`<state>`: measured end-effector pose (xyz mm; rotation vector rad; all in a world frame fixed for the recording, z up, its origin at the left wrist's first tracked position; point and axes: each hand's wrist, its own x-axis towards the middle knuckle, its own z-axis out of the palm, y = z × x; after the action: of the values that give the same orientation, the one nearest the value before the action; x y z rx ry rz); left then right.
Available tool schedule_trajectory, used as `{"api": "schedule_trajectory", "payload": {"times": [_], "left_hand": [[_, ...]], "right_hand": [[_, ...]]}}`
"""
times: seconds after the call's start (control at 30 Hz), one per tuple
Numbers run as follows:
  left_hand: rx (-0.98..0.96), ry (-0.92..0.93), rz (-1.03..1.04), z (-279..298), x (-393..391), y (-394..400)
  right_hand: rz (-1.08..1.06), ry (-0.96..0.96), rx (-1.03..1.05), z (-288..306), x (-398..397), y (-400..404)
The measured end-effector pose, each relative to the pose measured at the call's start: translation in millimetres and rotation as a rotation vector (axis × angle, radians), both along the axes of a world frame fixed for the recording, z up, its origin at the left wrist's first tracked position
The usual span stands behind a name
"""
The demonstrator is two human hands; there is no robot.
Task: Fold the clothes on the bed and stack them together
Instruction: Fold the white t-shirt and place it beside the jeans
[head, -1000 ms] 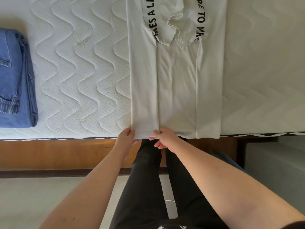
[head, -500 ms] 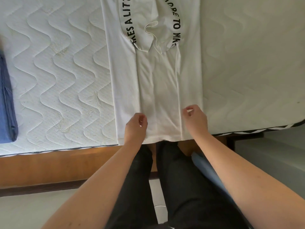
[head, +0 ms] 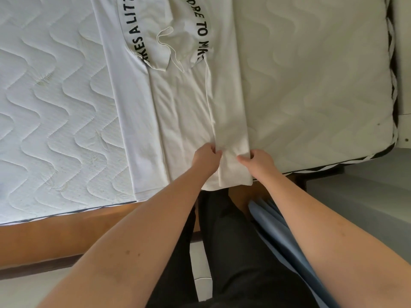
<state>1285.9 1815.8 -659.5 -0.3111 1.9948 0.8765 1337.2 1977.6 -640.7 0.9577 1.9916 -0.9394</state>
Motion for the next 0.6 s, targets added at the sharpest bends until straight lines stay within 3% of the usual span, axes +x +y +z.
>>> {"api": "schedule_trajectory", "payload": {"times": [0.17, 0.33, 0.47, 0.6], "left_hand": [[0.047, -0.015, 0.131, -0.4, 20.1, -15.2], [-0.030, -0.016, -0.056, -1.9, 34.0, -17.2], [-0.089, 0.016, -0.067, 3.3, 40.8, -15.4], [-0.147, -0.026, -0.234, 4.9, 37.4, -14.5]], "right_hand": [[0.044, -0.016, -0.067, 2.4, 13.0, -1.0], [0.035, -0.042, -0.048, 0.9, 22.9, 2.6], [0.113, -0.039, 0.084, -0.2, 36.4, 10.0], [0.182, -0.014, 0.166, -0.2, 42.8, 16.1]]}}
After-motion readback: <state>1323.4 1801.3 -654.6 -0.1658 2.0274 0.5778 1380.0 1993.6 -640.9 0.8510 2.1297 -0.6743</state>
